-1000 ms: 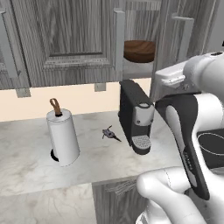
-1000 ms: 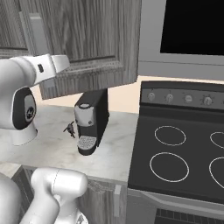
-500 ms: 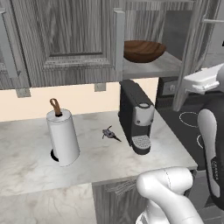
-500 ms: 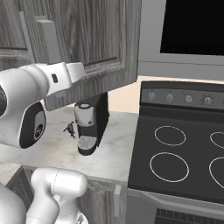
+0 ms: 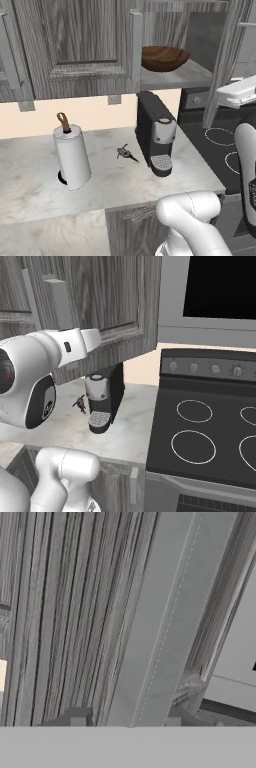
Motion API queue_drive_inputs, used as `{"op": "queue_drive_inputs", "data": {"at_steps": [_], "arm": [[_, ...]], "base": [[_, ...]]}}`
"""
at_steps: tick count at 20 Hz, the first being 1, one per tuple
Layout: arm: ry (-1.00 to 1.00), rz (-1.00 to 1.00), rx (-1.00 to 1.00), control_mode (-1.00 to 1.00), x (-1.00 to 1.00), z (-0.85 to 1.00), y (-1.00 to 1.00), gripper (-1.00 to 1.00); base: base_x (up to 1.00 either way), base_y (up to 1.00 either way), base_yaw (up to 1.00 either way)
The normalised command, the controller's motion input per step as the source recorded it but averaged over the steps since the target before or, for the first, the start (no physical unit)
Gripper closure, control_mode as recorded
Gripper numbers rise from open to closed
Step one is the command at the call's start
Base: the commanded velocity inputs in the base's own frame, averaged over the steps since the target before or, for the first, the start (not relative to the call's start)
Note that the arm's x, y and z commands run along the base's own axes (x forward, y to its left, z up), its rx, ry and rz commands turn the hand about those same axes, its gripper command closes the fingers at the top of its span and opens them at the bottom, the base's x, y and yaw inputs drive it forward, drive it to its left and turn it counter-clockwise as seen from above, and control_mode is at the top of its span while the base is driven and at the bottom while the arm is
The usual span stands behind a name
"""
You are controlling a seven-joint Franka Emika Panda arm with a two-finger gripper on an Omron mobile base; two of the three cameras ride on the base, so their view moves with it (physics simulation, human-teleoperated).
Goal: Retrieve the bowl from the cabinet, then place the raw meat into the bowl to avoid contamination.
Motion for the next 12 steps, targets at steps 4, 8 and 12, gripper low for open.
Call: {"op": "queue_drive_inputs", "data": {"at_steps": [4,8,12], "arm": [[0.0,-0.02,0.0,-1.0,0.02,0.0,0.09,-1.0],[-0.03,-0.03,0.0,-1.0,-0.2,0.0,0.0,-1.0],[-0.1,-0.06,0.0,-1.0,-0.57,0.07,-0.09,-1.0]], "base": [[0.0,0.0,0.0],[0.0,0.0,0.0],[0.0,0.0,0.0]]}}
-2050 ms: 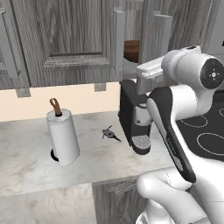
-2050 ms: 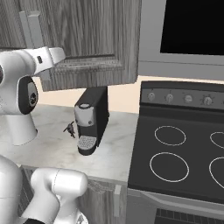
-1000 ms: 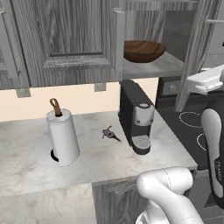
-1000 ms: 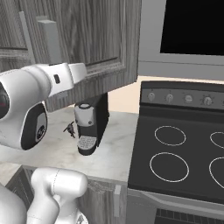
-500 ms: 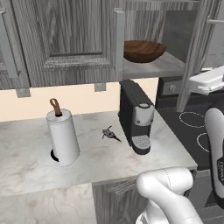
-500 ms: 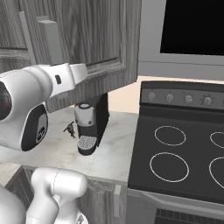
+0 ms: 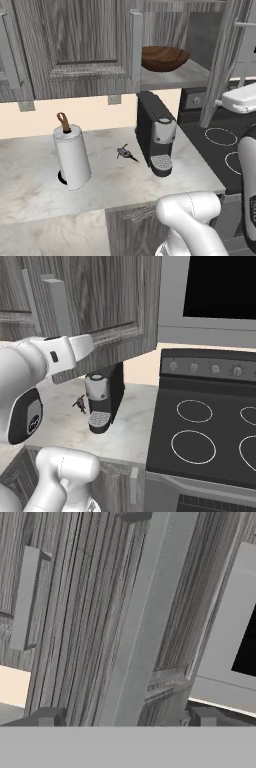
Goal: Retrieve the bowl from the cabinet, then place the raw meat into the bowl to avoid contamination.
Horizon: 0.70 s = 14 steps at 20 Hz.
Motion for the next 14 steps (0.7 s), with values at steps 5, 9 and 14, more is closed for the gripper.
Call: {"op": "queue_drive_inputs", "data": {"at_steps": [5,9,14], "arm": [[-0.12,-0.06,0.0,-1.0,-0.64,0.15,-0.08,-1.0],[-0.06,-0.05,-0.01,-1.0,-0.45,0.22,0.12,-1.0],[0.0,-0.08,-0.03,-1.0,-0.2,0.15,0.36,-1.0]], "base": [[0.0,0.0,0.0],[0.0,0.0,0.0],[0.0,0.0,0.0]]}}
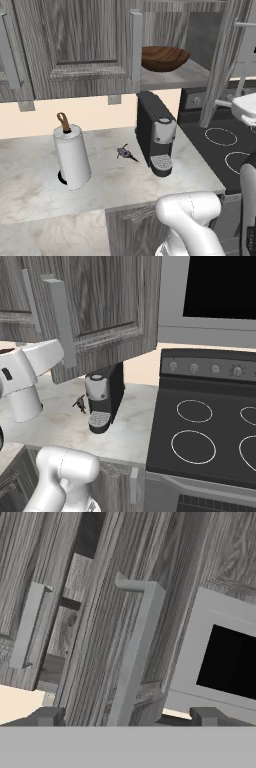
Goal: Retrieve the bowl from the cabinet, then place the raw meat into the bowl to avoid contamination.
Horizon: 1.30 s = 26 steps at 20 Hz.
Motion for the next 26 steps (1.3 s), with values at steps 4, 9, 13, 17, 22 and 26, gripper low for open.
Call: {"op": "queue_drive_inputs", "data": {"at_steps": [4,9,13,17,22,26], "arm": [[0.0,-0.11,-0.07,-1.0,-0.08,0.06,0.49,-1.0],[0.05,-0.1,-0.12,-1.0,0.0,0.0,0.51,-1.0],[0.06,-0.07,-0.18,-1.0,0.0,0.0,0.44,-1.0],[0.12,-0.04,-0.29,-1.0,0.0,0.0,0.39,-1.0],[0.15,-0.05,-0.33,-1.0,0.0,-0.1,0.3,-1.0],[0.2,-0.06,-0.33,-1.0,0.01,-0.17,0.17,-1.0]], "base": [[0.0,0.0,0.0],[0.0,0.0,0.0],[0.0,0.0,0.0],[0.0,0.0,0.0],[0.0,0.0,0.0],[0.0,0.0,0.0]]}}
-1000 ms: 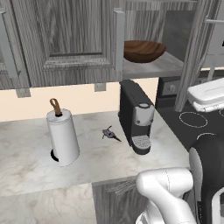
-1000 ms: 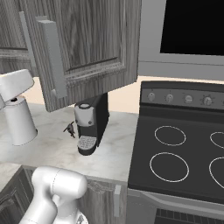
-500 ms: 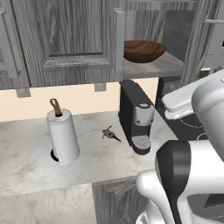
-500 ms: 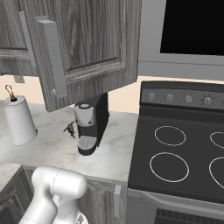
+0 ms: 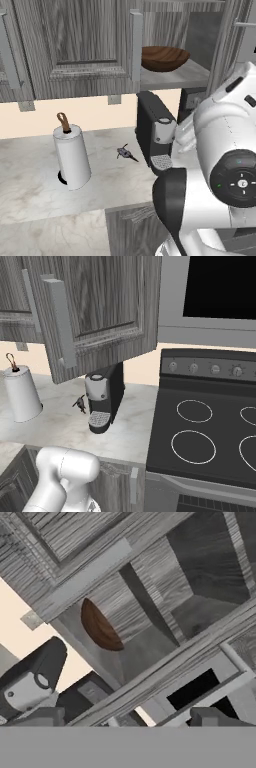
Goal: Retrieve the bowl from the cabinet, then place the raw meat into the bowl to avoid contamination.
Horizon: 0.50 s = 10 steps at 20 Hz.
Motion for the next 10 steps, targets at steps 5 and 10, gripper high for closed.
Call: {"op": "queue_drive_inputs", "data": {"at_steps": [5,10], "arm": [[0.24,-0.1,-0.3,-1.0,0.06,-0.18,0.03,-1.0],[0.24,-0.1,-0.25,-1.0,0.24,-0.12,0.0,-1.0]], "base": [[0.0,0.0,0.0],[0.0,0.0,0.0]]}}
